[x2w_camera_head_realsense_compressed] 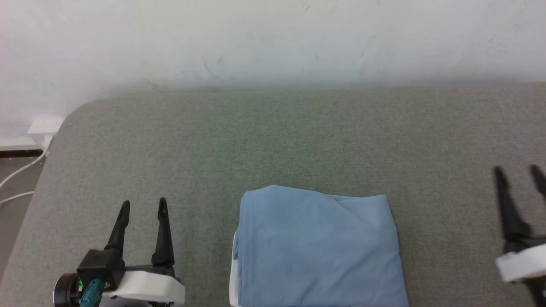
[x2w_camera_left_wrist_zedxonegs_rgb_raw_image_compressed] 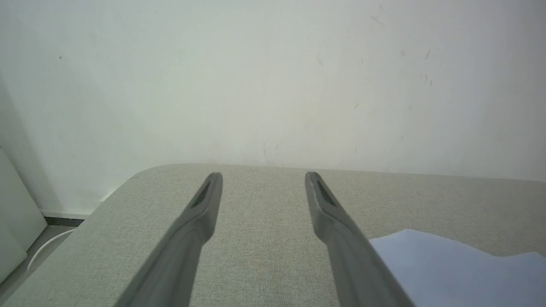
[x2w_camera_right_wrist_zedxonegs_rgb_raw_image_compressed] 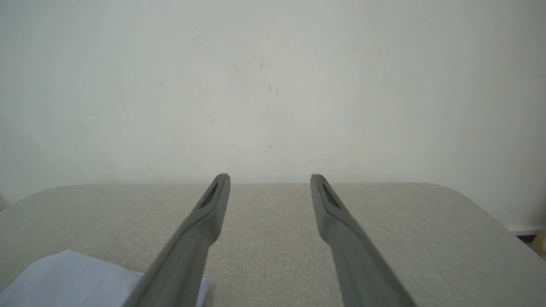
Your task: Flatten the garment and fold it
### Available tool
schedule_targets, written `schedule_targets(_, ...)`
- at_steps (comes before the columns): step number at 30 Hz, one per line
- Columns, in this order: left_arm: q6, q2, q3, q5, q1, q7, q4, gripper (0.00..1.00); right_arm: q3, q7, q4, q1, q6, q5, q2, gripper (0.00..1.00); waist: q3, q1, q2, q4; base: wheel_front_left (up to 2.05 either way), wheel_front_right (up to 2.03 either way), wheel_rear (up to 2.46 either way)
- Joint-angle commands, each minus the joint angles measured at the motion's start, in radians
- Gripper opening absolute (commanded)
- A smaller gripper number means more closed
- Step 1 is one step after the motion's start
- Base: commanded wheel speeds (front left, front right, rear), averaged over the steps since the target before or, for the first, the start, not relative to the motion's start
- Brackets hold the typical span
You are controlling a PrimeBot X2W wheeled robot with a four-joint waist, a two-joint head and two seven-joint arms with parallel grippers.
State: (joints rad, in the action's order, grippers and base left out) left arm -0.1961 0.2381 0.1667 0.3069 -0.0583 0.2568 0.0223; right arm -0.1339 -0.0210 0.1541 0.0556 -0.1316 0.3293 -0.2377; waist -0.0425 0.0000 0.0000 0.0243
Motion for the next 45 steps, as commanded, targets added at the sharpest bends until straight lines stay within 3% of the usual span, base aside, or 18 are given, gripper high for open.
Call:
schedule_targets(1,-0.008,-0.003,-0.005,0.002,-0.002,0.005,0.006,1.00,-0.043,0.015,0.008,0.016,0.001,0.030,0.008,1.00,-0.008,0.0000,0.0000,-0.005,0.00,0.00,0.00)
schedule_targets(5,-0.012,-0.010,-0.008,0.005,0.003,0.005,0.009,1.00,-0.182,0.139,-0.050,0.048,0.001,0.148,0.009,1.00,-0.019,0.0000,0.0000,-0.020,0.00,0.00,0.00)
schedule_targets(8,-0.009,-0.018,-0.008,0.006,0.009,0.005,0.008,1.00,-0.231,0.272,-0.120,0.064,0.001,0.268,0.000,1.00,-0.024,0.0000,0.0000,-0.038,0.00,0.00,0.00)
schedule_targets(11,-0.004,-0.026,-0.008,0.006,0.011,0.005,0.005,1.00,-0.250,0.427,-0.197,0.070,0.001,0.393,0.002,1.00,-0.024,0.0000,0.0000,-0.054,0.00,0.00,0.00)
schedule_targets(17,0.006,-0.039,-0.006,0.002,0.013,0.005,-0.005,1.00,-0.194,0.720,-0.317,0.043,0.001,0.632,0.072,1.00,-0.020,0.0000,0.0000,-0.083,0.00,0.00,0.00)
schedule_targets(22,0.015,-0.047,-0.005,-0.002,0.023,0.005,-0.015,1.00,-0.118,0.790,-0.364,-0.021,0.001,0.715,0.129,1.00,-0.024,0.0000,0.0000,-0.098,0.00,0.00,0.00)
schedule_targets(29,0.022,-0.051,0.000,-0.012,0.034,0.005,-0.027,1.00,-0.011,0.775,-0.450,-0.103,0.001,0.725,0.137,1.00,-0.029,0.0000,0.0000,-0.112,0.00,0.00,0.00)
schedule_targets(30,0.021,-0.049,0.002,-0.015,0.036,0.005,-0.034,1.00,0.011,0.774,-0.466,-0.113,0.001,0.719,0.133,0.58,-0.030,0.0000,0.0000,-0.115,0.00,0.00,0.00)
schedule_targets(31,0.021,-0.048,0.004,-0.017,0.038,0.005,-0.038,1.00,0.032,0.771,-0.477,-0.122,0.001,0.719,0.132,0.08,-0.031,0.0000,0.0000,-0.116,0.00,0.00,0.00)
schedule_targets(32,0.021,-0.049,0.004,-0.017,0.041,0.005,-0.039,1.00,0.047,0.769,-0.487,-0.131,0.001,0.726,0.133,0.00,-0.032,0.0000,0.0000,-0.118,0.00,0.00,0.00)
schedule_targets(38,0.020,-0.050,-0.002,-0.016,0.039,0.005,-0.044,1.00,0.170,0.685,-0.453,-0.163,0.001,0.660,0.060,0.00,-0.025,0.0000,0.0000,-0.116,0.00,0.00,0.00)
schedule_targets(45,0.005,-0.035,-0.004,-0.033,0.027,0.005,-0.052,1.00,0.357,0.562,-0.358,-0.174,0.001,0.299,-0.140,0.00,-0.001,0.0000,0.0000,-0.072,0.00,0.00,0.00)
